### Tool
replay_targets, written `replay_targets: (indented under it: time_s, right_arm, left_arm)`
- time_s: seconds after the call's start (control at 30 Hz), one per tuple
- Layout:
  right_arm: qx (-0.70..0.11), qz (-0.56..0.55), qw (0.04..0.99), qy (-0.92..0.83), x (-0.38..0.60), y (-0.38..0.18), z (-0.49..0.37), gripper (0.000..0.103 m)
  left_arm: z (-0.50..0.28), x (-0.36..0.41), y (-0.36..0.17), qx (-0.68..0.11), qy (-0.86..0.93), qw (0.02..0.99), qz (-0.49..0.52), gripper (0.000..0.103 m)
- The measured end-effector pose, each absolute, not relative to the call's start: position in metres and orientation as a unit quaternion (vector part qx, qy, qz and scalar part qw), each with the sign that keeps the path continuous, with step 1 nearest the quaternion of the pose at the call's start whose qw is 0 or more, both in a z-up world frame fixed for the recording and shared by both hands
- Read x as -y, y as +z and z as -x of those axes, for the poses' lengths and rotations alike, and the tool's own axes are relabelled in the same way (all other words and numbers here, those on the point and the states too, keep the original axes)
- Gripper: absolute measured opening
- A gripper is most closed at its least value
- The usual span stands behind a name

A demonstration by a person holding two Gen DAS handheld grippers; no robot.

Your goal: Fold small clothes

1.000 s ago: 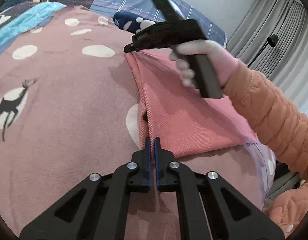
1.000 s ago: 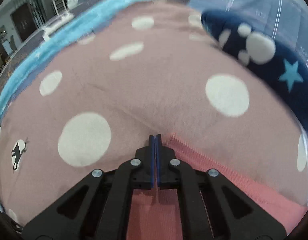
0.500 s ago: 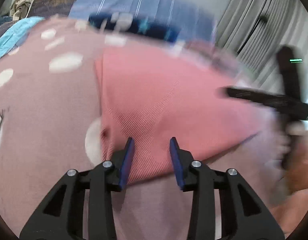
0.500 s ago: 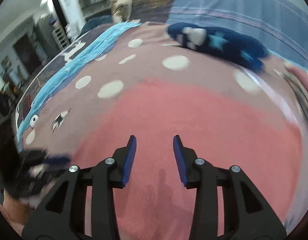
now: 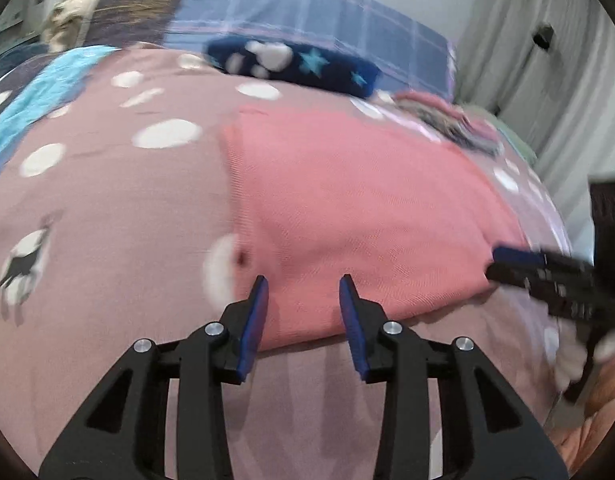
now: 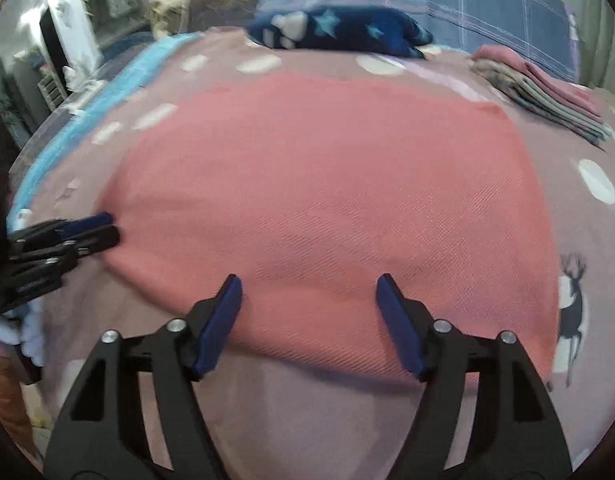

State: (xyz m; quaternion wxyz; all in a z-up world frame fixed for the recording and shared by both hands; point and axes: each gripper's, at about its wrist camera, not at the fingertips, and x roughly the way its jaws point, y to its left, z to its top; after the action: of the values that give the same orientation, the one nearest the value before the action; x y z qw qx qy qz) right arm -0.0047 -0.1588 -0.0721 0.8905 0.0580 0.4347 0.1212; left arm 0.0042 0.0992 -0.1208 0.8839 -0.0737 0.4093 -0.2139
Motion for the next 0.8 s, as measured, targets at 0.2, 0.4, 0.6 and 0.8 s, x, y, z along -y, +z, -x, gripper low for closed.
replay_targets:
  time_s: [0.2,0.4,0.6,0.8]
  right_arm:
    - [-0.405,0.026,0.897,0.176,0.109,-0.068,0.029,0.035]
    - [-0.392,0.103,0.880,0.246,0.043,-0.065,0.028,0.047]
    - [-0.386,0.190,0.863,0.264,-0.021,-0.069,0.020,0.050]
    - [-0.396,0.232,0.857,0.234,-0.046,-0.087,0.010,0.050]
  left_arm:
    - [-0.002,-0.150,-0.111,-0.403,-0.148,0.895,0.122,0.040]
    - [0.007,-0.172,-0.096,-0.384,-0.122,0.905,0.134,0.045]
    - [0.013,-0.188,-0.092,-0.377,-0.093,0.910,0.143,0.053]
    - [0.010,-0.199,-0.102,-0.387,-0.085,0.906,0.152,0.053]
